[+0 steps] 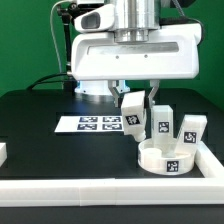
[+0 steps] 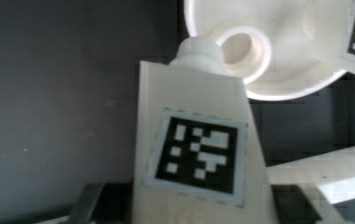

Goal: Assemble stool

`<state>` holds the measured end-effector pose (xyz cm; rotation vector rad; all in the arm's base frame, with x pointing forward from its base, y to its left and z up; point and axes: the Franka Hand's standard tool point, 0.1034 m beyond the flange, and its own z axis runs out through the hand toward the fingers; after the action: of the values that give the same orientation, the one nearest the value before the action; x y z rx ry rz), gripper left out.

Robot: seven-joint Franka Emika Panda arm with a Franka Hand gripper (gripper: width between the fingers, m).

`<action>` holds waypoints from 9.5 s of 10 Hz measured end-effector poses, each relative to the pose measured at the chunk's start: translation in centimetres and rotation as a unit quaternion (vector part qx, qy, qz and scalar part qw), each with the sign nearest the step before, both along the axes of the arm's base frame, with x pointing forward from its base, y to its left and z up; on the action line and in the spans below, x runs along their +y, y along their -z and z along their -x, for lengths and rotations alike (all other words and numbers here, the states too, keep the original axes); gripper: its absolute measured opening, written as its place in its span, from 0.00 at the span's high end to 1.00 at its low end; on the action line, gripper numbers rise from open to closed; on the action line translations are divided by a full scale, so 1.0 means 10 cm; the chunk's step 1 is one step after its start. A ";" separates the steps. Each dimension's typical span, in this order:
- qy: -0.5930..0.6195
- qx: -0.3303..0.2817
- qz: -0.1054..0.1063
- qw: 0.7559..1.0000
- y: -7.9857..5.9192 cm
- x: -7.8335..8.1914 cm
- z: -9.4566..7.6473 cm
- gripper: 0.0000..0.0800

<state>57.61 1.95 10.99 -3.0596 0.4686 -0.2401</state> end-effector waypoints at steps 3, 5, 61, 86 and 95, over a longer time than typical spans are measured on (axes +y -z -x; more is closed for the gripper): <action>-0.011 0.000 0.004 1.000 0.00 -0.01 0.00 0.59; -0.083 0.008 0.031 0.996 -0.05 0.00 -0.05 0.59; -0.205 -0.158 0.085 0.962 0.14 0.46 0.05 0.19; -0.519 0.035 0.086 0.850 -0.03 0.32 -0.04 0.19; -0.782 0.058 0.130 0.607 0.11 0.32 -0.06 0.19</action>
Offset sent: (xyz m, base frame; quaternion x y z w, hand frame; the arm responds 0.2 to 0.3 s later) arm 0.0103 -0.0232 0.0040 -0.0898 0.0121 -0.2152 0.9724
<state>58.19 5.20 9.93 -2.3715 -2.2556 0.0165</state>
